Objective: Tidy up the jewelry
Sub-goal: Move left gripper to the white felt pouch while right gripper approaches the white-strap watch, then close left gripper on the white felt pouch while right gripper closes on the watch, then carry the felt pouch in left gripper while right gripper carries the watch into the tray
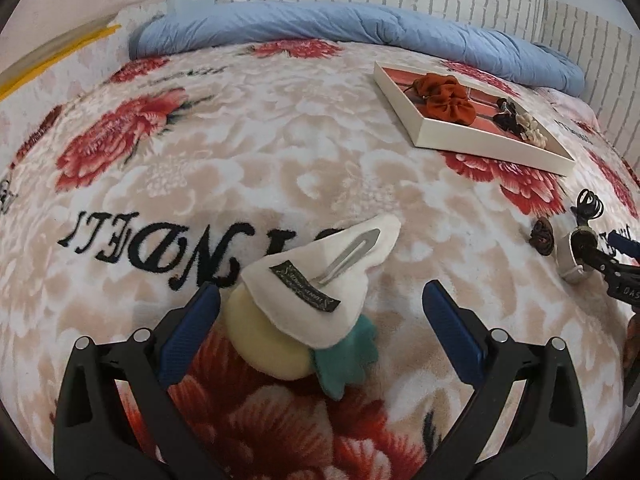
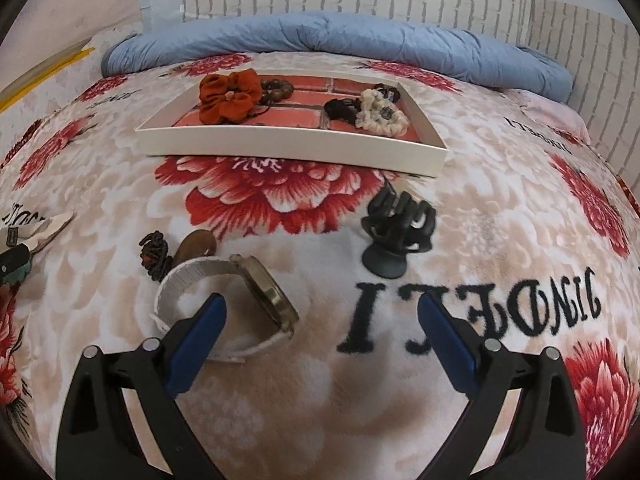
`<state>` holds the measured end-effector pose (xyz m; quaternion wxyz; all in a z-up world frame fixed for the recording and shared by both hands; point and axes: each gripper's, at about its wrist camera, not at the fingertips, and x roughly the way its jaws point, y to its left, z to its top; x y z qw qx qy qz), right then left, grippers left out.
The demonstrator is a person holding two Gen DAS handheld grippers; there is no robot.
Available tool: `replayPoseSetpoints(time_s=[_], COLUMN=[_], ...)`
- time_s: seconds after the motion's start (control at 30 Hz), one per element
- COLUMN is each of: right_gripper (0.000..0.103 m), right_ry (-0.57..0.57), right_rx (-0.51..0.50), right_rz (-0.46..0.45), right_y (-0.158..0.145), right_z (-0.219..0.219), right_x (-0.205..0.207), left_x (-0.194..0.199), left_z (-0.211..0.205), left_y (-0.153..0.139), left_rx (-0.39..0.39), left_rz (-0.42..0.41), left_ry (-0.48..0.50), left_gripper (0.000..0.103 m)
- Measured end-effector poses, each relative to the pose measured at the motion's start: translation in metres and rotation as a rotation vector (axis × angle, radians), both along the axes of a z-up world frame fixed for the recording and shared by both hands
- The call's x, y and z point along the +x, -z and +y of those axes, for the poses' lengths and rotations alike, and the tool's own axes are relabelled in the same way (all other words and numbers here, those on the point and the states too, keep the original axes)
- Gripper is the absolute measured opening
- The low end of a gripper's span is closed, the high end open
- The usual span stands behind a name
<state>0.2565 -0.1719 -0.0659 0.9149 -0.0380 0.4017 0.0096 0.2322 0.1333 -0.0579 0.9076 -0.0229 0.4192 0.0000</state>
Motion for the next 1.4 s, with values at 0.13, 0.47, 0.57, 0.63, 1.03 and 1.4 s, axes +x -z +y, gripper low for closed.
replayPoseSetpoints(time_s=[0.13, 0.47, 0.57, 0.63, 1.03, 1.4], right_gripper=[0.093, 0.068, 0.062, 0.058, 0.031, 0.021], right_ry=[-0.017, -0.02, -0.033, -0.044, -0.104, -0.107], right_rx=[-0.003, 0.017, 0.004, -0.003, -0.001, 0.006], right_rz=[0.014, 0.059, 0.057, 0.057, 0.054, 0.047], right_y=[0.002, 0.01, 0.009, 0.009, 0.009, 0.008], right_z=[0.004, 0.004, 0.009, 0.012, 0.021, 0.021], right_x=[0.007, 0.017, 0.017, 0.018, 0.016, 0.015], left_x=[0.009, 0.018, 0.019, 0.019, 0.014, 0.01], left_z=[0.002, -0.007, -0.001, 0.002, 0.0, -0.004], left_y=[0.009, 0.013, 0.011, 0.01, 0.008, 0.004], left_rx=[-0.01, 0.041, 0.019, 0.011, 0.015, 0.04], left_rz=[0.05, 0.062, 0.048, 0.043, 0.018, -0.01], left_ry=[0.016, 0.067, 0.055, 0.041, 0.046, 0.047], left_gripper=[0.098, 0.089, 0.077, 0.071, 0.057, 0.056])
